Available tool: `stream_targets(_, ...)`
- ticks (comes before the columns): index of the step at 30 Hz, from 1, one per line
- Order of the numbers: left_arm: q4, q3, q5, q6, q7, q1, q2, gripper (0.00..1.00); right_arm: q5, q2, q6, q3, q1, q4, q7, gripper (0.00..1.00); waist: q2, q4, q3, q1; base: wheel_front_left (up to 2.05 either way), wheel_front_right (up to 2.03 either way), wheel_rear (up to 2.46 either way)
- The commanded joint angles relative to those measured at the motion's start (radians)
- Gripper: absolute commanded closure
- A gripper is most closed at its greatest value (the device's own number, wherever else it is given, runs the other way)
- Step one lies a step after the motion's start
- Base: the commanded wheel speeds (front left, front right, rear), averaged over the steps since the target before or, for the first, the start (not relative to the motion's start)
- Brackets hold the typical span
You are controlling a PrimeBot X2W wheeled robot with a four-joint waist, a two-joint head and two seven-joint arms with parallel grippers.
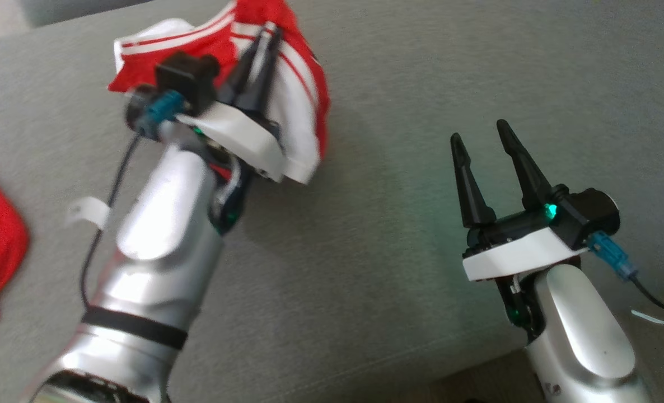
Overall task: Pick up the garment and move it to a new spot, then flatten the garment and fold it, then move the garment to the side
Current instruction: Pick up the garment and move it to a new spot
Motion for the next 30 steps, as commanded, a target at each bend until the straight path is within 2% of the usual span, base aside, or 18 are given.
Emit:
stream_targets(1,-0.059,-0.004,-0.028,0.011,-0.012,-0.02,0.017,1.0,-0.001,0.012,0.008,0.015,0.0,-0.034,-0.006,0.0,0.0,-0.046,-0.008,0.0,0.0,0.0,0.0)
stream_targets(7,-0.116,-0.084,-0.092,0.081,-0.012,0.044,0.017,1.0,0.002,0.012,0.008,0.007,0.013,-0.036,-0.006,0.0,0.0,-0.059,-0.014,0.0,0.0,0.0,0.0)
stream_targets(8,-0.118,-0.087,-0.087,0.094,-0.012,0.057,0.017,0.62,0.003,0.012,0.008,0.007,0.016,-0.036,-0.006,0.0,0.0,-0.054,-0.015,0.0,0.0,0.0,0.0)
stream_targets(9,-0.118,-0.085,-0.085,0.105,-0.012,0.071,0.017,0.0,0.004,0.012,0.008,0.007,0.018,-0.036,-0.006,0.0,0.0,-0.049,-0.017,0.0,0.0,0.0,0.0)
stream_targets(13,-0.131,-0.045,-0.056,0.147,-0.012,0.145,0.017,0.0,0.001,0.012,0.008,0.008,0.021,-0.038,-0.006,0.0,0.0,-0.014,-0.026,0.0,0.0,0.0,0.0)
stream_targets(19,-0.176,0.073,0.007,0.196,-0.012,0.274,0.02,0.0,-0.008,0.012,0.008,0.004,0.02,-0.037,-0.006,0.0,0.0,0.057,-0.035,0.0,0.0,0.0,0.0)
stream_targets(30,-0.355,0.27,0.133,0.204,-0.012,0.509,0.02,0.0,-0.027,0.012,0.008,-0.005,0.04,-0.008,-0.006,0.0,0.0,0.168,-0.084,0.0,0.0,0.0,0.0)
